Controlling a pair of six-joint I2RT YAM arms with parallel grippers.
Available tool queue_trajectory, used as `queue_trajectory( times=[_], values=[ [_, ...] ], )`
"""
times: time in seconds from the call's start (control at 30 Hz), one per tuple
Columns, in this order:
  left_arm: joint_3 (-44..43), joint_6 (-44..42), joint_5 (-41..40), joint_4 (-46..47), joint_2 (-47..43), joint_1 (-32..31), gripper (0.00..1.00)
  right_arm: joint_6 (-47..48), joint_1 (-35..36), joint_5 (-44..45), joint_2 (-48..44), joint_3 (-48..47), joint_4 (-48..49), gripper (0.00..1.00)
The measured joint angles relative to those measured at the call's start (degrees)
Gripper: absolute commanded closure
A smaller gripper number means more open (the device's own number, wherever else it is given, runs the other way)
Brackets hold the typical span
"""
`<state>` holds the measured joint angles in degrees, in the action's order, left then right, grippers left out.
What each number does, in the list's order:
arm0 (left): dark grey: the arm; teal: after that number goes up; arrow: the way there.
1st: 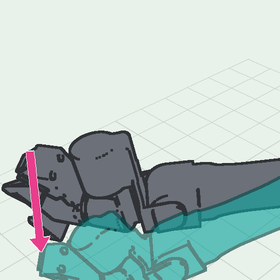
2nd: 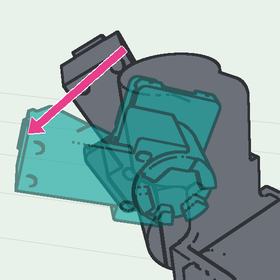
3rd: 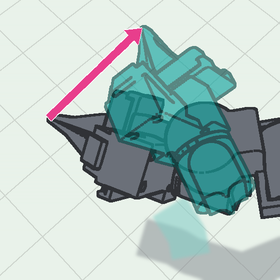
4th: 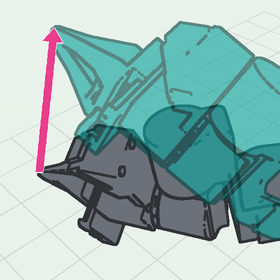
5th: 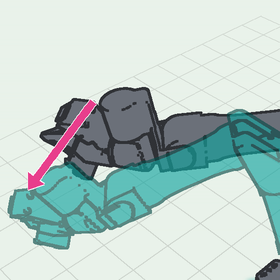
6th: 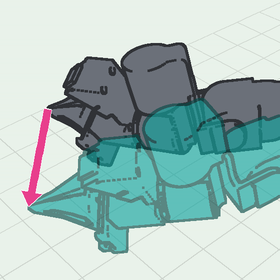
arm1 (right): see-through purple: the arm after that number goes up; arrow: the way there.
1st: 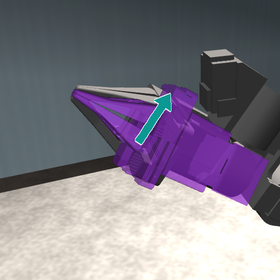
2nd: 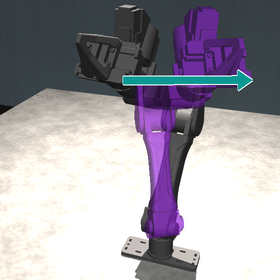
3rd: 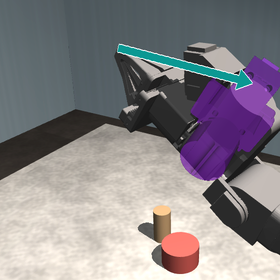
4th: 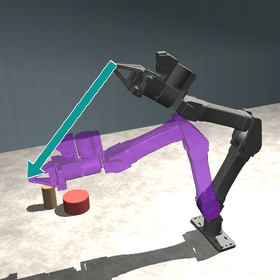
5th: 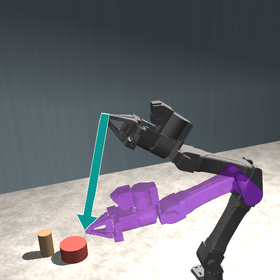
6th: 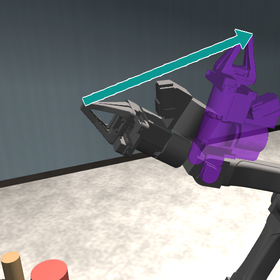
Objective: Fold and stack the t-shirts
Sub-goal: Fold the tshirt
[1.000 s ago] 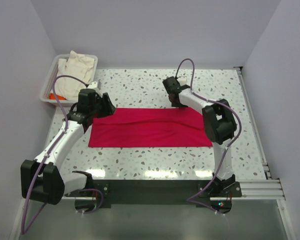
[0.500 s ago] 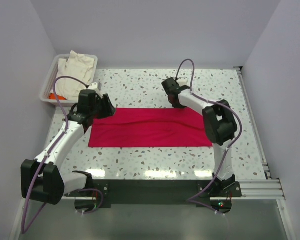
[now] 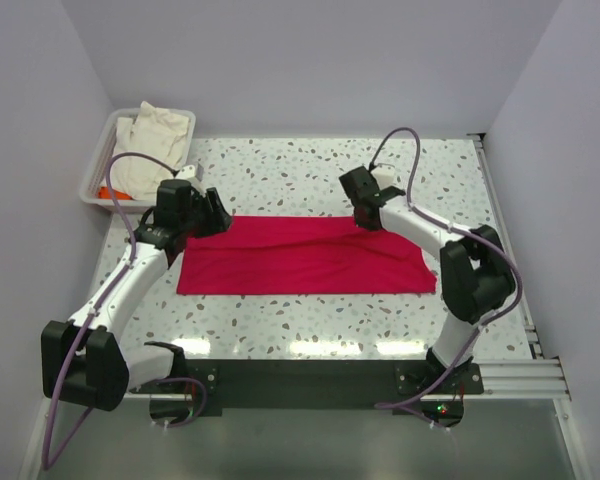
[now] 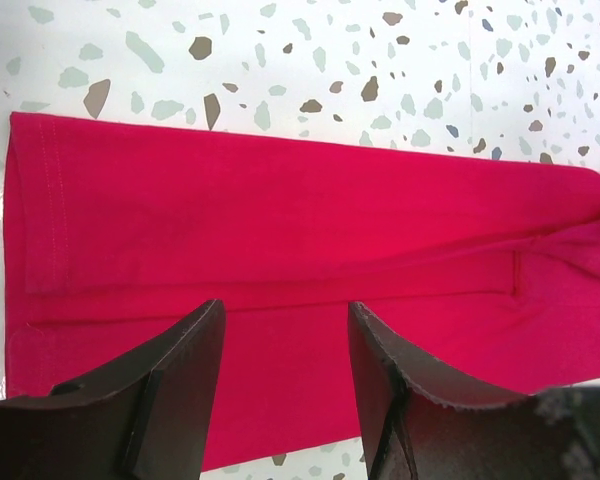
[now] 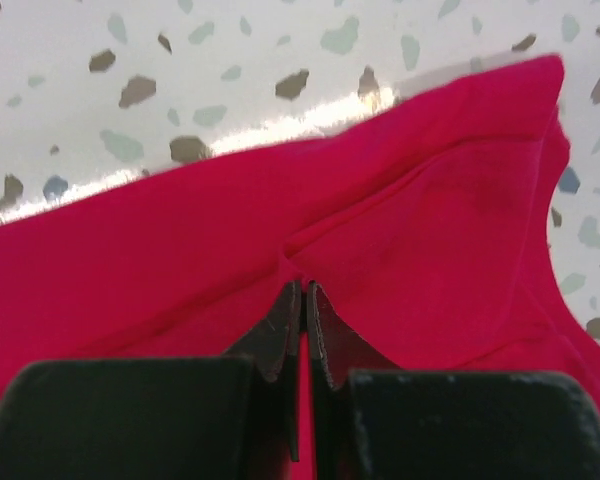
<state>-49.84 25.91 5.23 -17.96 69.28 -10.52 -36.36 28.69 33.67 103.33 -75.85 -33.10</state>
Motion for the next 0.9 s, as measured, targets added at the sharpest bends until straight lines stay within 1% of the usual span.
queue_trajectory(
  times=[0.23, 0.47, 0.5, 0.53, 0.6, 0.63, 0.7, 0.73, 0.8, 0.9],
  values=[
    [0.1, 0.0, 0.4, 0.1, 0.0, 0.0, 0.43, -7.1, 2.0, -6.2, -8.4, 15.9, 7.6, 1.0],
    [0.6, 0.0, 0.5, 0.1, 0.0, 0.0, 0.43, -15.1, 6.3, -9.3, -12.7, 28.0, 16.6, 0.99],
    [0.7, 0.0, 0.5, 0.1, 0.0, 0.0, 0.43, -15.8, 6.9, -9.4, -13.1, 29.0, 18.1, 0.95],
    [0.8, 0.0, 0.5, 0.1, 0.0, 0.0, 0.43, -16.4, 7.3, -9.7, -13.5, 29.7, 19.3, 0.86],
    [0.9, 0.0, 0.5, 0.1, 0.0, 0.0, 0.43, -16.9, 7.7, -10.1, -13.9, 30.0, 20.7, 0.78],
    [0.9, 0.0, 0.5, 0.1, 0.0, 0.0, 0.43, -16.9, 7.8, -10.3, -14.1, 30.0, 21.4, 0.69],
    [0.9, 0.0, 0.5, 0.1, 0.0, 0.0, 0.43, -16.7, 7.8, -10.4, -15.4, 30.0, 21.6, 0.63],
    [0.9, 0.0, 0.5, 0.1, 0.0, 0.0, 0.43, -16.5, 7.8, -10.4, -16.5, 30.0, 21.6, 0.56],
    [0.9, 0.0, 0.5, 0.1, 0.0, 0.0, 0.43, -15.5, 7.8, -10.1, -19.6, 29.8, 21.1, 0.5],
    [0.9, 0.0, 0.5, 0.1, 0.0, 0.0, 0.43, -13.9, 7.8, -8.1, -24.1, 27.1, 17.8, 0.45]
  ],
)
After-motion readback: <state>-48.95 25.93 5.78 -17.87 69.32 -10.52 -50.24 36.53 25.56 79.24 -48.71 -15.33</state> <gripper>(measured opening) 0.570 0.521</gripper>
